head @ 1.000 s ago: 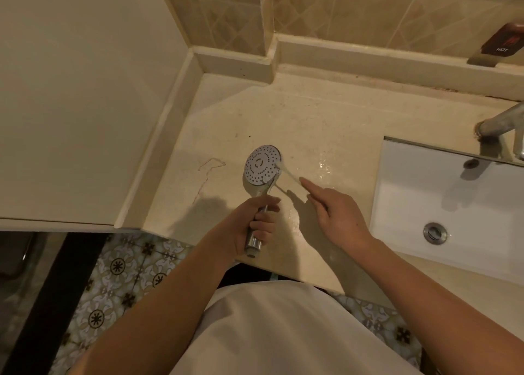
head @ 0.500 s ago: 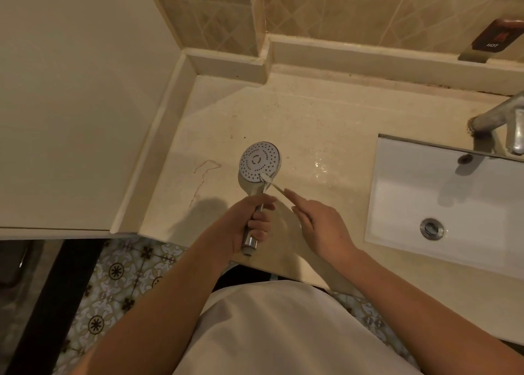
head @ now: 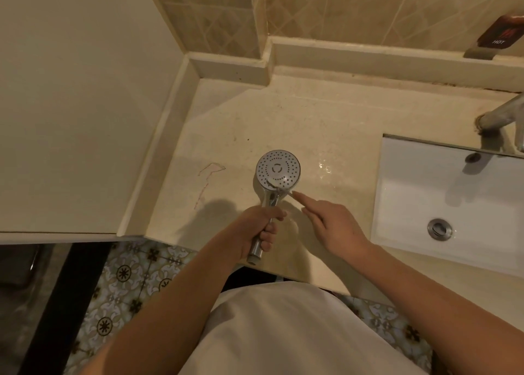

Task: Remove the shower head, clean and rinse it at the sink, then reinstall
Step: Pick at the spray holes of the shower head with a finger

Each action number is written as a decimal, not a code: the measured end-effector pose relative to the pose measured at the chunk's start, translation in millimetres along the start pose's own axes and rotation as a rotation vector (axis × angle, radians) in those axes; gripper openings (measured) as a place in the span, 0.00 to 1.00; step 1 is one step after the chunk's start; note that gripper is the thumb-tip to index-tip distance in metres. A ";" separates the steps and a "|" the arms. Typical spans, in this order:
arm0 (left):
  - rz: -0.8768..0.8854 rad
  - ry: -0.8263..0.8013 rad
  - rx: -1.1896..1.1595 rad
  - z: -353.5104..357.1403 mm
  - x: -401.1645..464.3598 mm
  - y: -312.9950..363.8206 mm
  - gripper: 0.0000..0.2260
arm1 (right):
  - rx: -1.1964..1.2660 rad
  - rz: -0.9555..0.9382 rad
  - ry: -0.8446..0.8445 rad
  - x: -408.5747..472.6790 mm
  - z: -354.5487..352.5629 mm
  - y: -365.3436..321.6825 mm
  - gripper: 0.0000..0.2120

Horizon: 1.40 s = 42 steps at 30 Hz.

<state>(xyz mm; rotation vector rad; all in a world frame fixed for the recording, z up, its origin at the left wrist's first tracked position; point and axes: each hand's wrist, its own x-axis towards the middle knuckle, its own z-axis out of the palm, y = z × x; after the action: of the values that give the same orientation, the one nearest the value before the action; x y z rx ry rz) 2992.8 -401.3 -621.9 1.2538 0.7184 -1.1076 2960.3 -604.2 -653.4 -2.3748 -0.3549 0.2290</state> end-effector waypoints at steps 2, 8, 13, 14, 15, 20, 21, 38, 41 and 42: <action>0.026 0.023 0.050 -0.9 -0.6 -1.8 0.08 | -0.045 0.038 0.018 3.9 -4.7 8.8 0.21; 0.051 0.020 0.069 2.2 0.2 -4.1 0.10 | 0.126 0.286 0.213 18.3 -12.6 12.6 0.21; 0.025 0.050 0.040 -2.5 1.4 -5.6 0.11 | -0.017 0.118 0.077 -2.9 6.6 -8.8 0.21; 0.023 0.048 0.035 -3.3 0.9 -5.5 0.11 | -0.045 0.088 0.063 -5.9 7.3 -9.7 0.22; 0.024 0.043 0.038 -3.7 0.4 -5.3 0.11 | -0.060 0.086 0.062 -6.1 6.5 -8.2 0.22; 0.049 0.038 0.102 -3.2 -0.3 -6.1 0.09 | 0.116 0.309 0.232 6.6 -3.7 6.9 0.19; 0.050 0.039 0.109 -3.0 -0.1 -6.5 0.09 | 0.160 0.348 0.260 8.7 -4.7 7.3 0.19; 0.084 0.109 0.196 -1.7 3.2 -12.4 0.08 | -0.001 0.192 0.134 8.4 -3.5 -0.8 0.21; 0.090 0.125 0.206 -5.6 3.8 -13.5 0.08 | -0.103 0.107 0.061 7.1 -1.7 -4.0 0.22; 0.093 0.121 0.213 -6.4 3.6 -13.2 0.08 | -0.066 0.158 0.097 10.1 -4.7 0.0 0.21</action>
<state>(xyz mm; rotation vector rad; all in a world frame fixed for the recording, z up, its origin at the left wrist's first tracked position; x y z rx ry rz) 2982.7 -395.3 -631.4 1.5305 0.6375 -1.0586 2971.1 -604.0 -650.6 -2.4712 -0.1313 0.1764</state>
